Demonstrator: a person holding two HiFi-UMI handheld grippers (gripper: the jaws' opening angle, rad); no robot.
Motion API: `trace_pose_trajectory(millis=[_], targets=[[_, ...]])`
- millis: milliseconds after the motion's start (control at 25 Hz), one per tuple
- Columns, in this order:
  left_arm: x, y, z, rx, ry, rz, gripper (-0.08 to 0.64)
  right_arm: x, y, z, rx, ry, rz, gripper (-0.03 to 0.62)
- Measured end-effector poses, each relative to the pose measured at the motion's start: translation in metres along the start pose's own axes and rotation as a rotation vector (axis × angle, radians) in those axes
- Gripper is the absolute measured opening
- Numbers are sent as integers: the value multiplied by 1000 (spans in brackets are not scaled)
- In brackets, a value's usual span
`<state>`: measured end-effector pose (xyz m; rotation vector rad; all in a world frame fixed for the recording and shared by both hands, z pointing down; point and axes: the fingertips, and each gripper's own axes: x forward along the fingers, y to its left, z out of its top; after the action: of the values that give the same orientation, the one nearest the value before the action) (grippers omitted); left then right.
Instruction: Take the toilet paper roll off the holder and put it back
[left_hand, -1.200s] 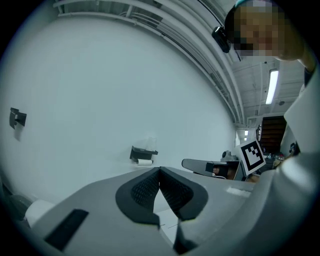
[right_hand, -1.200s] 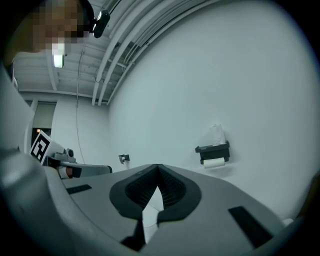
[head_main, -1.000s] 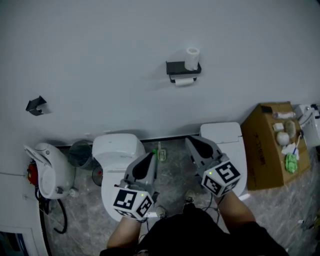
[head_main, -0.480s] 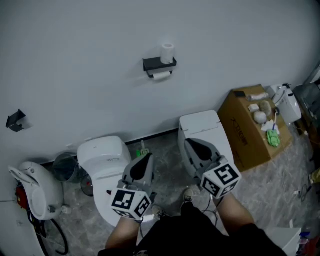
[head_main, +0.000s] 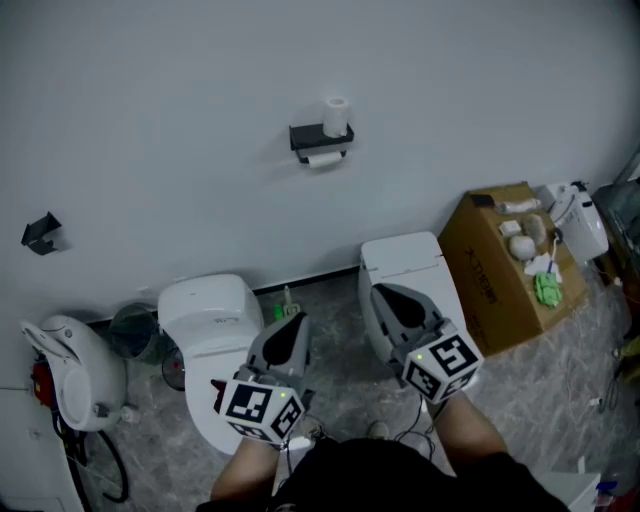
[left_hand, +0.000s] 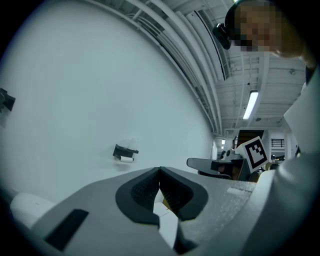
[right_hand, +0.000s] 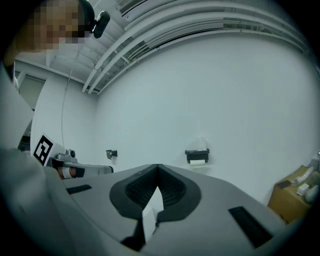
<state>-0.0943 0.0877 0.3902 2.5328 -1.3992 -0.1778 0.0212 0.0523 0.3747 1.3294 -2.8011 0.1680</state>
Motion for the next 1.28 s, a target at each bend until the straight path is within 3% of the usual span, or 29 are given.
trace_pose_trajectory(millis=[320, 720, 1280], targets=[[12, -57, -12, 33, 39, 68, 3, -42, -29, -4, 48, -13, 77, -2], [8, -125, -18, 85, 26, 136, 5, -99, -51, -3, 84, -49, 155, -2], [-5, -183, -38, 48, 4, 145, 4, -160, -56, -10, 64, -48, 182, -2]])
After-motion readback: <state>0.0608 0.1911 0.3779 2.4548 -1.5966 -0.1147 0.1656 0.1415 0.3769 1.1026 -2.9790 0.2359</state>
